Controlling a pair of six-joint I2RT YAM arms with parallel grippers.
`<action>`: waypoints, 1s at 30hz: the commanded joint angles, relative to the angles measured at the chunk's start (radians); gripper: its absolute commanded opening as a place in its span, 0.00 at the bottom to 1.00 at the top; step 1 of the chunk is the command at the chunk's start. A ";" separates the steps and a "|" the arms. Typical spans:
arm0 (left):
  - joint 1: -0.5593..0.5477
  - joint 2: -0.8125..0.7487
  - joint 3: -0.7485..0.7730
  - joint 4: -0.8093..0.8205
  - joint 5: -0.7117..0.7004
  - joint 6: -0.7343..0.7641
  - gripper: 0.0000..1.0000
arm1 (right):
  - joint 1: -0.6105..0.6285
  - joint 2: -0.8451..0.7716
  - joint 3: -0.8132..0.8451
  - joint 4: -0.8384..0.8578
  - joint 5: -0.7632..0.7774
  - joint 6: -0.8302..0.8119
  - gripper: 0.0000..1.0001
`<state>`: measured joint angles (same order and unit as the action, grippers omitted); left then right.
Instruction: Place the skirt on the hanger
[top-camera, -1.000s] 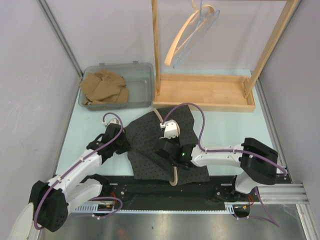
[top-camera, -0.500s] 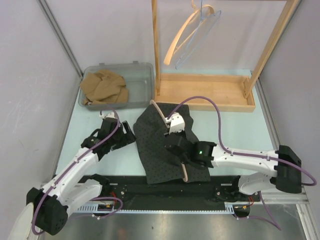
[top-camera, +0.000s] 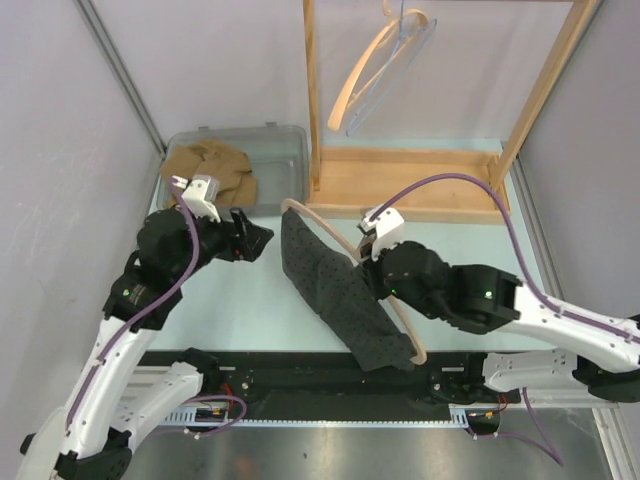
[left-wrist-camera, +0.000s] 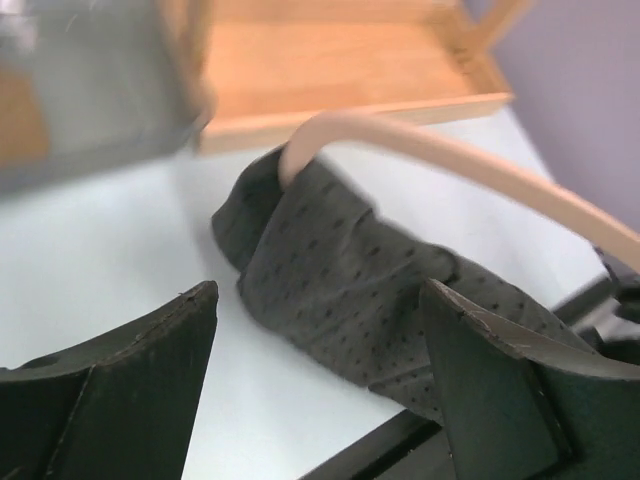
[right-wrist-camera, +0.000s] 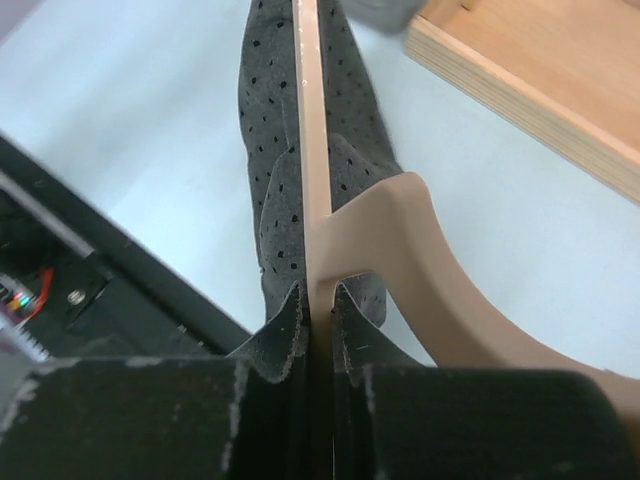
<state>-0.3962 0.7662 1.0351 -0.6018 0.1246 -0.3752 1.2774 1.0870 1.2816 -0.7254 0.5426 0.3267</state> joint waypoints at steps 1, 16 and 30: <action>0.005 -0.028 0.103 0.092 0.336 0.224 0.86 | 0.028 -0.055 0.131 -0.074 -0.167 -0.066 0.00; 0.003 0.093 0.192 0.305 1.245 0.181 0.85 | 0.048 0.050 0.348 -0.224 -0.584 -0.169 0.00; -0.079 0.116 0.034 0.111 1.173 0.265 0.63 | 0.066 0.117 0.406 -0.164 -0.676 -0.230 0.00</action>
<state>-0.4400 0.8871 1.0508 -0.3965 1.3067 -0.1890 1.3380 1.1934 1.5986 -0.9886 -0.1081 0.1326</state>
